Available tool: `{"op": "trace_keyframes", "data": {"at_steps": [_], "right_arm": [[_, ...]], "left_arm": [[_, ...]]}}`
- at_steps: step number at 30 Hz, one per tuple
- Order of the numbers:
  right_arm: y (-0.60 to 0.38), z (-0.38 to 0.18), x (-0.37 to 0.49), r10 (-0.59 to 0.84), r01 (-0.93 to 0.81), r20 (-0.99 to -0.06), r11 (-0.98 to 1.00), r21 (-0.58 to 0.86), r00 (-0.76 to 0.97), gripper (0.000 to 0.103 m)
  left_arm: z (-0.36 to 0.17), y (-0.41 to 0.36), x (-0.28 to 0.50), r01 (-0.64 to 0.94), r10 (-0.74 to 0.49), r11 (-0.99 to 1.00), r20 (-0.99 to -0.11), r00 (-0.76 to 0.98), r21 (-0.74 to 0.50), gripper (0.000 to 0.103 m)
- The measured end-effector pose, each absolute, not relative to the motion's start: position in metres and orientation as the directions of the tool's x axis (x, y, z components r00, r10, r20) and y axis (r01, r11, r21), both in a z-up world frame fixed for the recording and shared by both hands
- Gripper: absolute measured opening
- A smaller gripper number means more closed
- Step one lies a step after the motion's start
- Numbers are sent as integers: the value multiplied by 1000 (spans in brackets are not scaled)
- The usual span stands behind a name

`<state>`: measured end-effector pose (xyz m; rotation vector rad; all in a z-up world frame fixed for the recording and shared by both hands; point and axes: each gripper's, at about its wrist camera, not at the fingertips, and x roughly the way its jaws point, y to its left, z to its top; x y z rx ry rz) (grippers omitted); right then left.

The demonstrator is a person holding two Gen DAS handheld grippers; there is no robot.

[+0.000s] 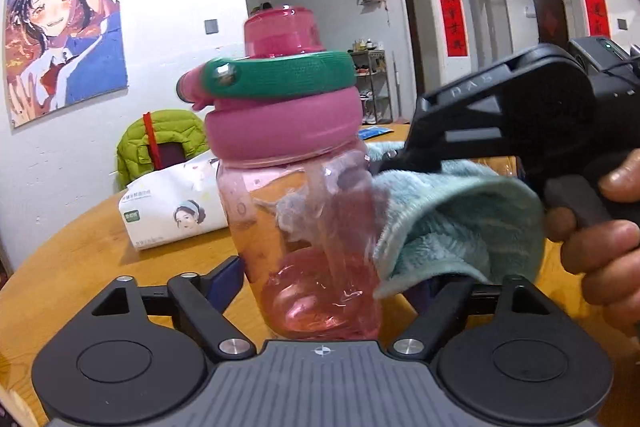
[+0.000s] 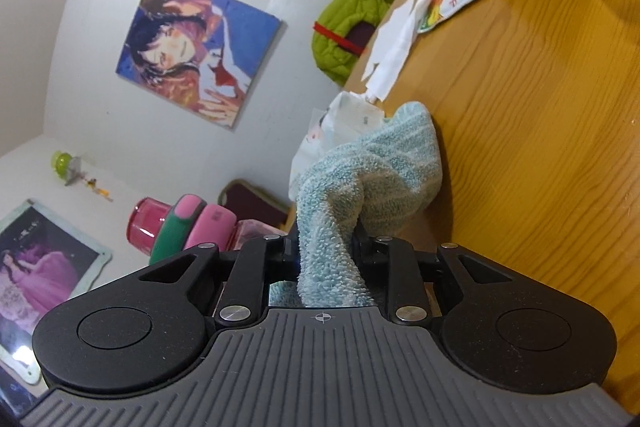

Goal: Clean container
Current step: 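Tilt the bottle with the left tool while the right tool scrubs its side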

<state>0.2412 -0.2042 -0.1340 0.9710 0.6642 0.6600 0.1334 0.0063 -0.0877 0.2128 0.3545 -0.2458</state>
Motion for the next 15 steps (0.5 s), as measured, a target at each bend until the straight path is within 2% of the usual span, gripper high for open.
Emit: {"op": "trace_keyframes", "data": {"at_steps": [6,8,11,12,15], "right_arm": [[-203,-131,240,735,-182,-247,451,874,632,26],[-211,-129,237,749,-219,-157,377,900,644,25],[-230,-128,234,780,-329,140,88,940,609,25],[-234,-129,234,784,-343,200,18,939,588,25],[-229,-138,240,809,-293,185,-17,956,558,25]], "left_arm": [[-88,6,134,294,-219,942,-363,906,164,78],[-87,6,134,298,-226,941,-360,905,158,77],[-87,6,134,295,-222,942,-360,906,162,75],[-88,6,135,296,-223,941,-361,906,162,75],[-88,5,134,295,-222,941,-360,906,164,75]]}}
